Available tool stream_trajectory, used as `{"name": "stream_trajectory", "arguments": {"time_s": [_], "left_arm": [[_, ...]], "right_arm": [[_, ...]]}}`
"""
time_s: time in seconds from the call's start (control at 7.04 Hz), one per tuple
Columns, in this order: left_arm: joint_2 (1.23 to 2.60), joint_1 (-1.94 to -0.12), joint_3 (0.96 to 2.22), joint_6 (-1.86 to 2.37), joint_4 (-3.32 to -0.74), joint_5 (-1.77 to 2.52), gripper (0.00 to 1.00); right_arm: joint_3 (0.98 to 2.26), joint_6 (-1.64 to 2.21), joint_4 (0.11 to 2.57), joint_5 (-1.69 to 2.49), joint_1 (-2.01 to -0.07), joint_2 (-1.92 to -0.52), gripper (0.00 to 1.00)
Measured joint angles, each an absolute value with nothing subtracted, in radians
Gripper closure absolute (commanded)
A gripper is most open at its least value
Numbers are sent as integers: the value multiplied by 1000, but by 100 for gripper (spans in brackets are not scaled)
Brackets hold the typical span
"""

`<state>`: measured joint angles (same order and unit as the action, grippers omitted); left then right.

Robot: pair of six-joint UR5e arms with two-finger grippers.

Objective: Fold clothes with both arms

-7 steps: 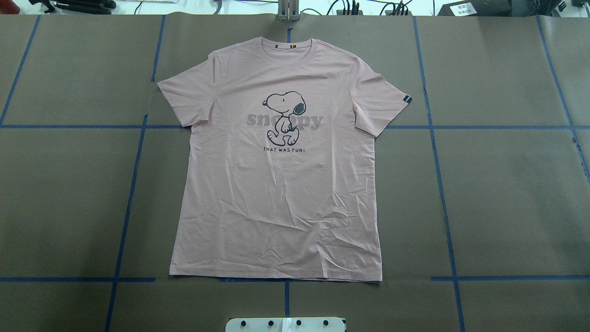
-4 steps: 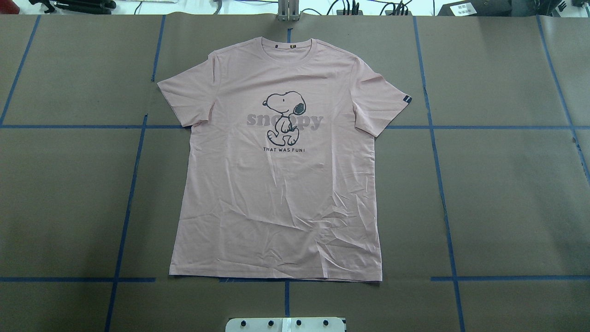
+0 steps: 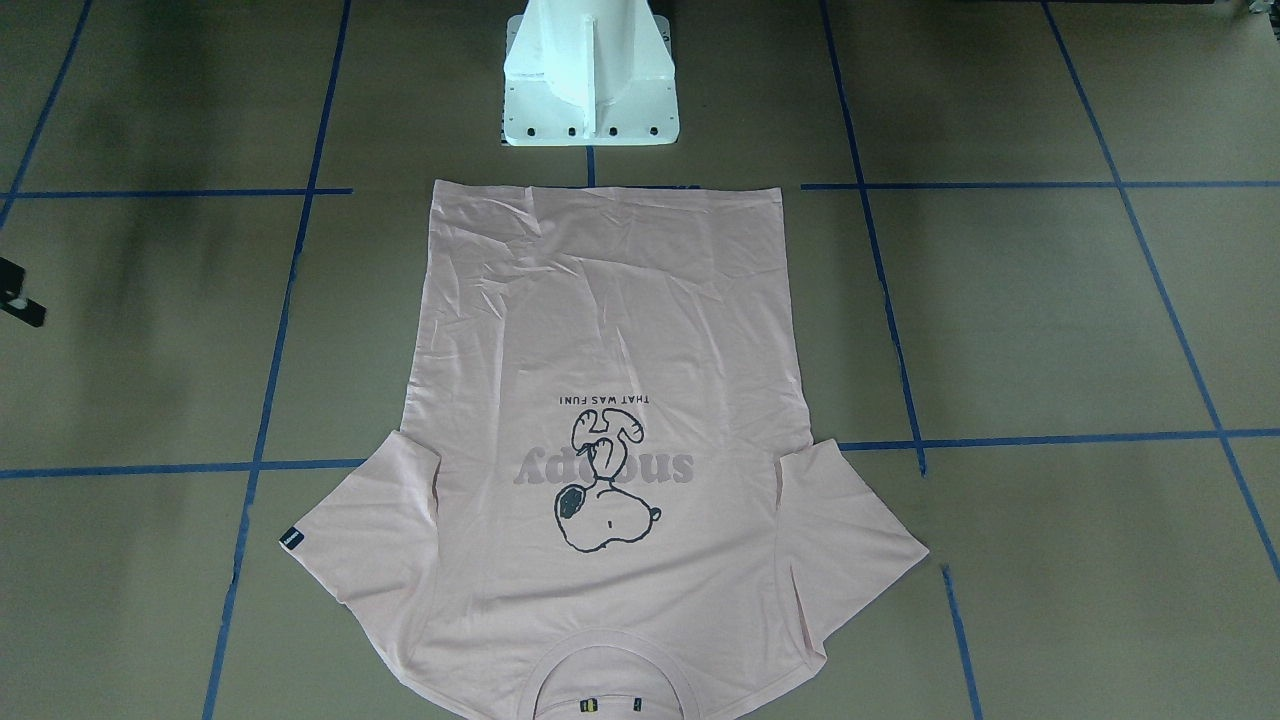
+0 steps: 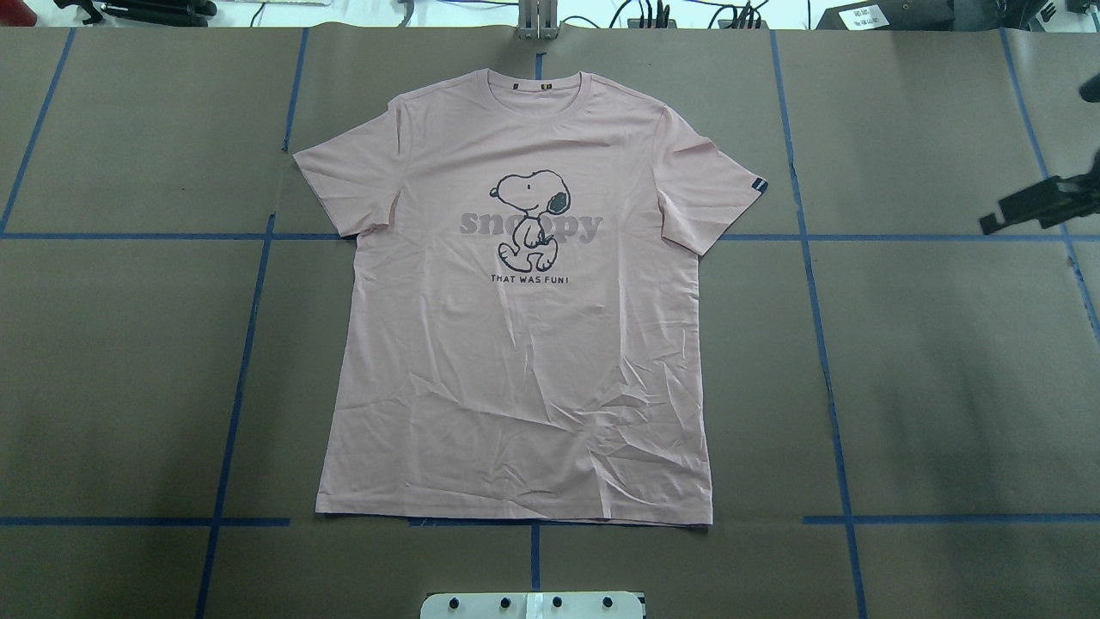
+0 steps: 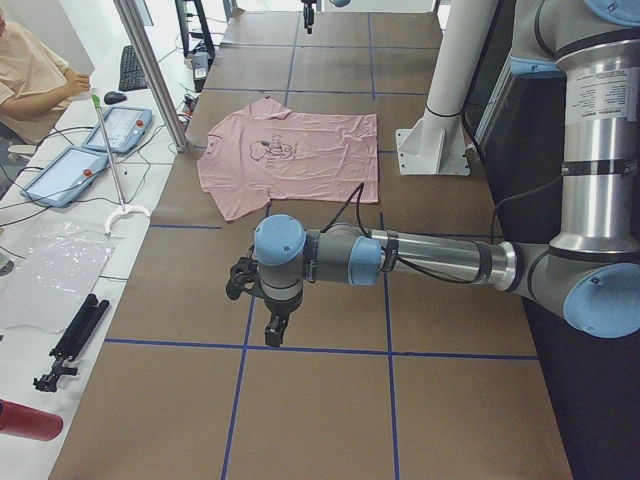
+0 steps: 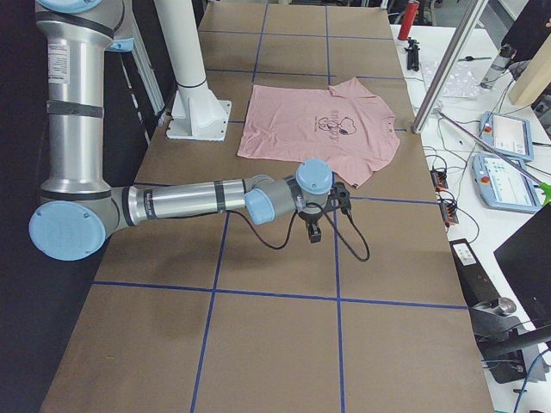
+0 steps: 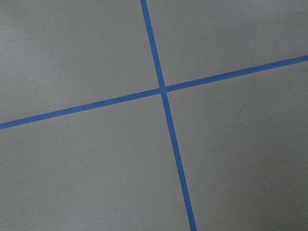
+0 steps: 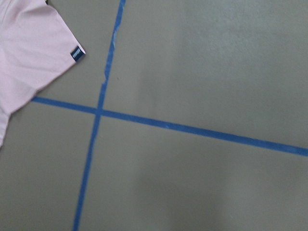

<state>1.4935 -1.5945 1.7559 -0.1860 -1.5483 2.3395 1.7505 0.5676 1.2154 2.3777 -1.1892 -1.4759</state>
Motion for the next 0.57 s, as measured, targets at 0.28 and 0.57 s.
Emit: {"name": "stream_trajectory", "arguments": {"time_s": [0.28,0.57], "left_arm": [[1493,-1594,1758,-188,-1552,2340,0],[1494,-1594,1774,-187,-1554,2341,0]], "right_arm": [[1677,961,1198,2101,-993,-1265,2],[1500,1228,1195,1840,-876,-1089,15]]}}
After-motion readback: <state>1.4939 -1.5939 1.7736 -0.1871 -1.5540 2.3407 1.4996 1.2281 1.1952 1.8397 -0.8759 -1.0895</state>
